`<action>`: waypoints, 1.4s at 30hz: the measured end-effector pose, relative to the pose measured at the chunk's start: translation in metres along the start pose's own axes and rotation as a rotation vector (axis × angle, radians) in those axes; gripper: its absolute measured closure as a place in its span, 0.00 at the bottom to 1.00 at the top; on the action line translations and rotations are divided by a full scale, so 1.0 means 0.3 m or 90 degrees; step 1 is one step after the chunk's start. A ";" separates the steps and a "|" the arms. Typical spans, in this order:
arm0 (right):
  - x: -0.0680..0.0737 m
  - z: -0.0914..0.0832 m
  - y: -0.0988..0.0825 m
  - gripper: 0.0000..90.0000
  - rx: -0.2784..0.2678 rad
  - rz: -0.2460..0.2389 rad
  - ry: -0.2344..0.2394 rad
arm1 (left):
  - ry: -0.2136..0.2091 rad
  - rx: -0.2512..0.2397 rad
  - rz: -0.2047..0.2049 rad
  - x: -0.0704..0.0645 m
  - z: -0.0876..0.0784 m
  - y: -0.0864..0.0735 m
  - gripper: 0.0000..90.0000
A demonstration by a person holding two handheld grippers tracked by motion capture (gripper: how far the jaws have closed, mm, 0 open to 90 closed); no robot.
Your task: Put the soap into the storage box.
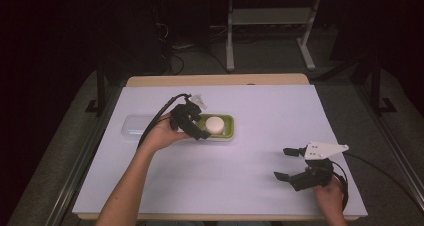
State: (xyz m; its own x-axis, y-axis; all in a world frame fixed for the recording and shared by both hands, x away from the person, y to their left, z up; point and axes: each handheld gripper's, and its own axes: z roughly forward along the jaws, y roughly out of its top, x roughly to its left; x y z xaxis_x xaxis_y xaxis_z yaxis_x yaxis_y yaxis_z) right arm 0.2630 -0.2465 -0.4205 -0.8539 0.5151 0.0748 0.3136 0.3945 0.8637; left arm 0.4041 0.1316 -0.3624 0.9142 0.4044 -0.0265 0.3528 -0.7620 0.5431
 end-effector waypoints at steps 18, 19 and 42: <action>0.013 0.014 0.002 0.14 0.015 0.001 -0.004 | 0.009 -0.010 0.003 -0.052 -0.054 -0.096 0.24; 0.014 0.015 0.003 0.14 0.016 0.001 -0.004 | 0.008 -0.014 0.001 -0.059 -0.060 -0.108 0.23; 0.017 -0.001 0.002 0.14 0.014 0.010 -0.028 | 0.020 -0.037 0.009 -0.134 -0.121 -0.245 0.22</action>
State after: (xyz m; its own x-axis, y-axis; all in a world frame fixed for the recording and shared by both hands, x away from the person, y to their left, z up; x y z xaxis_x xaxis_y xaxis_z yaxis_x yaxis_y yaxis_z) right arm 0.2587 -0.2439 -0.4196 -0.8299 0.5539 0.0665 0.3369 0.4027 0.8511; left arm 0.3342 0.1896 -0.3708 0.9120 0.4101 0.0079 0.3264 -0.7373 0.5915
